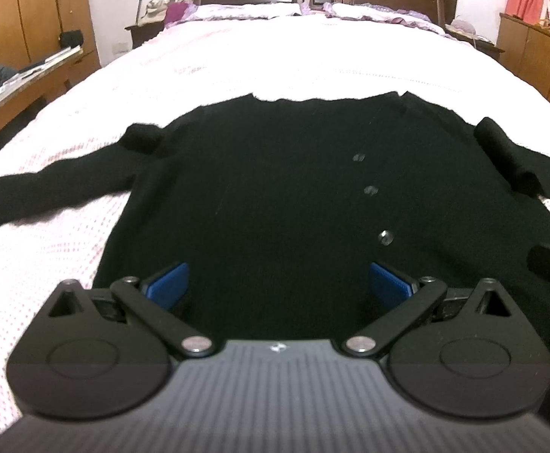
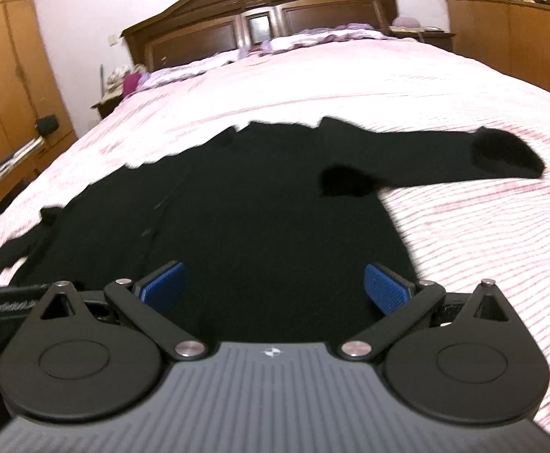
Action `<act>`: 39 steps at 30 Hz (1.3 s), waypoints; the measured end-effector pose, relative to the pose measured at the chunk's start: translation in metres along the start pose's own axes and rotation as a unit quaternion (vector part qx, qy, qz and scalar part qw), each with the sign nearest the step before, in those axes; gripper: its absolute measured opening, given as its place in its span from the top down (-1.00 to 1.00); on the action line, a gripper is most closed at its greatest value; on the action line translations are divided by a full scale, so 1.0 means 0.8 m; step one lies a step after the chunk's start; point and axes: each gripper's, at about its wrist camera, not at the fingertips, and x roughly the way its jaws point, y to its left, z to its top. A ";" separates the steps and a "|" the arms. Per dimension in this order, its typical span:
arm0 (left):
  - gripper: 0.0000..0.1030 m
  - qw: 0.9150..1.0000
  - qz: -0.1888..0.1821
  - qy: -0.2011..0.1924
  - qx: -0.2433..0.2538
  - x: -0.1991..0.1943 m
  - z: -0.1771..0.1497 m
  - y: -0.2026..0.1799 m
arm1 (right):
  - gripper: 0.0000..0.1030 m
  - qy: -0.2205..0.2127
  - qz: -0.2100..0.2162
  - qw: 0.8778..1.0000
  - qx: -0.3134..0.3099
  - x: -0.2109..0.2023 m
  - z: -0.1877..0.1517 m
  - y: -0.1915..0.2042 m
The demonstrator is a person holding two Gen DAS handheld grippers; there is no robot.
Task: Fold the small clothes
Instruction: 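Grasp the cuff of a black cardigan sleeve with the right tool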
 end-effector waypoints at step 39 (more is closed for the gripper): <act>-1.00 0.999 0.021 0.022 0.037 0.071 -0.013 -0.067 | -0.74 -0.008 -0.111 0.986 -0.127 0.145 0.104 -0.263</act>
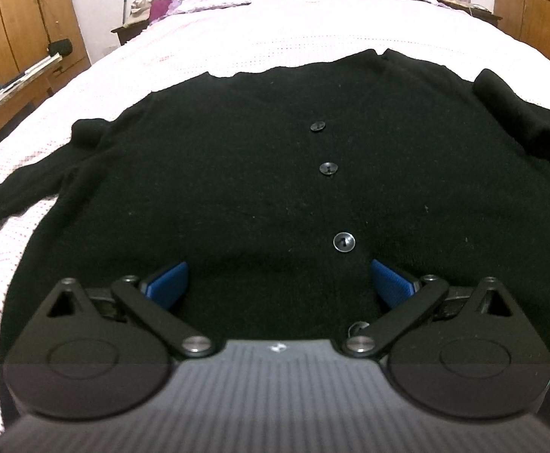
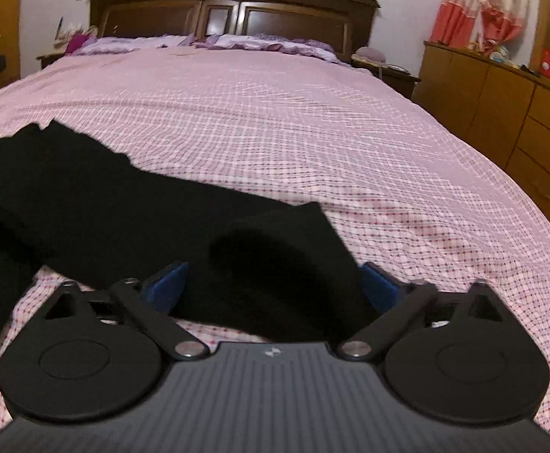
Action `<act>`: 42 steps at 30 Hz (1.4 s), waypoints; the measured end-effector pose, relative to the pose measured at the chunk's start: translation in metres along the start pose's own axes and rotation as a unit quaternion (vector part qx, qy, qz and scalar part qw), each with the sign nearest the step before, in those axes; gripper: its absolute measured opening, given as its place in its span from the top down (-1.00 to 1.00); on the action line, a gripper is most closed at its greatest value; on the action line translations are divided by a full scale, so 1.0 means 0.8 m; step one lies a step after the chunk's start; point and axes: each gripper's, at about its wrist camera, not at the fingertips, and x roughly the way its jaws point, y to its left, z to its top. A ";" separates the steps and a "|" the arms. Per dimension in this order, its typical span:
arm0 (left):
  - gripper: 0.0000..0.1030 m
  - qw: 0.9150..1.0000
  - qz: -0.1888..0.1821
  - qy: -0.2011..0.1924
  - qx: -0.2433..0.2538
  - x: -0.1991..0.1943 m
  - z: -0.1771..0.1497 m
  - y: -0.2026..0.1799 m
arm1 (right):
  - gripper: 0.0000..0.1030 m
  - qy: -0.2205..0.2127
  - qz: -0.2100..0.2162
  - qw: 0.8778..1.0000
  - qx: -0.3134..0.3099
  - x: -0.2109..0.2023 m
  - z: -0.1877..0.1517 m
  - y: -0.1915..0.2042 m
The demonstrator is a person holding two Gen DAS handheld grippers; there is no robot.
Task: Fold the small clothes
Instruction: 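Grasp the cuff of a black cardigan sleeve with the right tool, then fold the held sleeve across the cardigan body, then open the right tool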
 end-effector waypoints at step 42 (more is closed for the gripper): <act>-1.00 0.998 -0.029 -0.056 -0.005 -0.069 0.012 0.084 | 0.67 0.002 0.284 0.929 0.239 -0.184 0.202 0.165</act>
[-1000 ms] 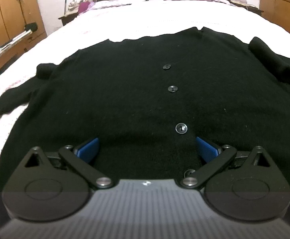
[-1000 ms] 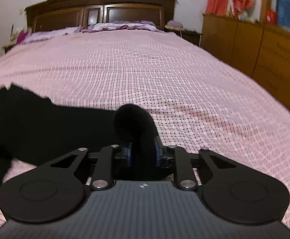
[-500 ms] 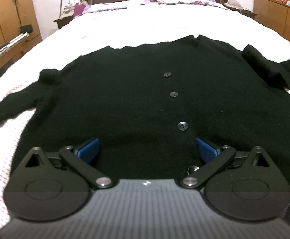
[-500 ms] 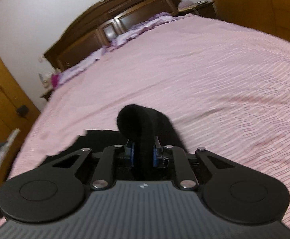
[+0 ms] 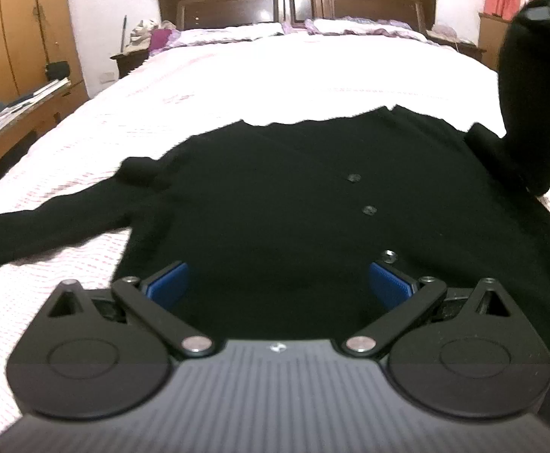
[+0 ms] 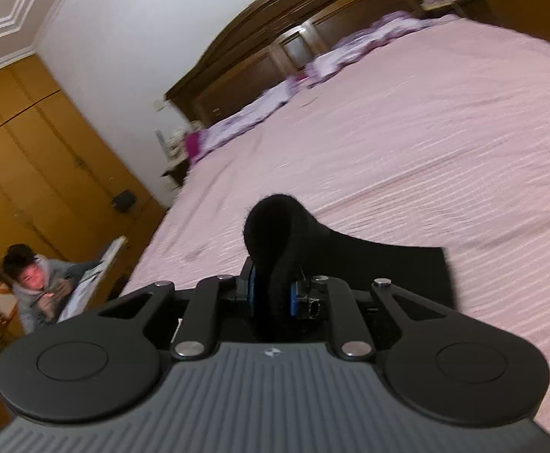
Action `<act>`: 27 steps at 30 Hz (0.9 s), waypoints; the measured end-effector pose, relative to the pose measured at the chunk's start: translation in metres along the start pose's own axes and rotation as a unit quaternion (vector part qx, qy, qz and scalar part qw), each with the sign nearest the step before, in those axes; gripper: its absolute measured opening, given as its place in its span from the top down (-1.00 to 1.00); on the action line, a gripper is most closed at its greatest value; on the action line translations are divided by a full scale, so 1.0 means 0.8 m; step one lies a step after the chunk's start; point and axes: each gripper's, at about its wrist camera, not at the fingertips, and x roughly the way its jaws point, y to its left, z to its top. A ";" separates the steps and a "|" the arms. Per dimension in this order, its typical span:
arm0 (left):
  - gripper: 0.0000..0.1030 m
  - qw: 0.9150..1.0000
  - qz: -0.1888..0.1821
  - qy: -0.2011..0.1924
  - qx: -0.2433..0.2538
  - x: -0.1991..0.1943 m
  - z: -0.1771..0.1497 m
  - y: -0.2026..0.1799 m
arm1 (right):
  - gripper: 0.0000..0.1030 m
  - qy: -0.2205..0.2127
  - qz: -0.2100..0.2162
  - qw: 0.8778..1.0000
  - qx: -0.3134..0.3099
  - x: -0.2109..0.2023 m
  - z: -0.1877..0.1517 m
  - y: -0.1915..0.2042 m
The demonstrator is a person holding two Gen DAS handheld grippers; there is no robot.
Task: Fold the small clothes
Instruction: 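Fold the held sleeve across the cardigan body, then open the right tool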
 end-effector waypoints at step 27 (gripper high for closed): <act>-1.00 0.996 0.030 0.006 -0.085 0.010 -0.010 0.077 | 0.42 0.188 0.046 0.980 -0.038 0.329 -0.184 0.141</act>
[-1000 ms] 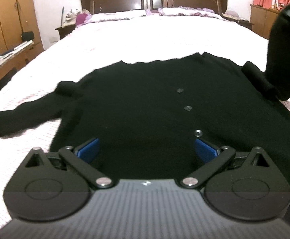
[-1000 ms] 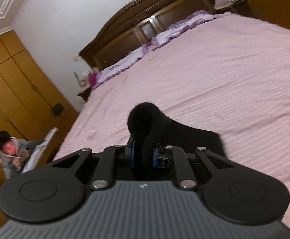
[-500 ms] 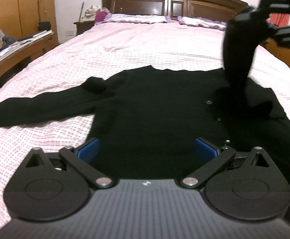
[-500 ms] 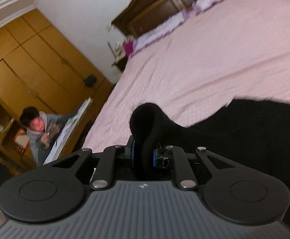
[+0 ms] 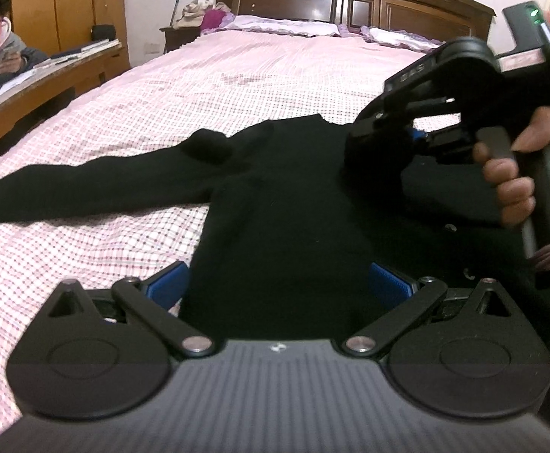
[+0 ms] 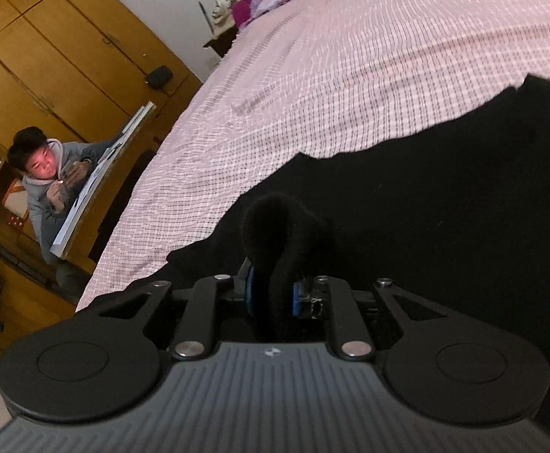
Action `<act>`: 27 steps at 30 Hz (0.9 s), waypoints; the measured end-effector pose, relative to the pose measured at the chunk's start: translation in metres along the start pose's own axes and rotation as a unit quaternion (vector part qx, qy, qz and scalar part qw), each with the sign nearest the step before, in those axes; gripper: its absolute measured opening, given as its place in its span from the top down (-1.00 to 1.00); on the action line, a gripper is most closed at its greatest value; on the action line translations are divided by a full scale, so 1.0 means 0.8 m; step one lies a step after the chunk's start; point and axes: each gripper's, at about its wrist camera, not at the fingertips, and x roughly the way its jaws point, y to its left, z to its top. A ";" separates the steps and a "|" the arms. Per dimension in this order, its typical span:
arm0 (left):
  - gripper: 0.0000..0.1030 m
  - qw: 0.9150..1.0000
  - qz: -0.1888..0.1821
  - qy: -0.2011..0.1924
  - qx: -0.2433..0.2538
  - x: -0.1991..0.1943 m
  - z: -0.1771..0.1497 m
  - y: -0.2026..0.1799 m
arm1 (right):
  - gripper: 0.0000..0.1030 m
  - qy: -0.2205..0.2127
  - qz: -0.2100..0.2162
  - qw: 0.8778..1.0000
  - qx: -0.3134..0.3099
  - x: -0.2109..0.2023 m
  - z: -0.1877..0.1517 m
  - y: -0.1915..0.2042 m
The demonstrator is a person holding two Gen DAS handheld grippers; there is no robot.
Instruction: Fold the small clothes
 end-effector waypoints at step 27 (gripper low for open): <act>-1.00 1.000 0.012 -0.024 0.007 0.037 0.063 -0.011 | -0.55 -0.136 -0.112 0.984 -0.013 -0.220 -0.045 -0.157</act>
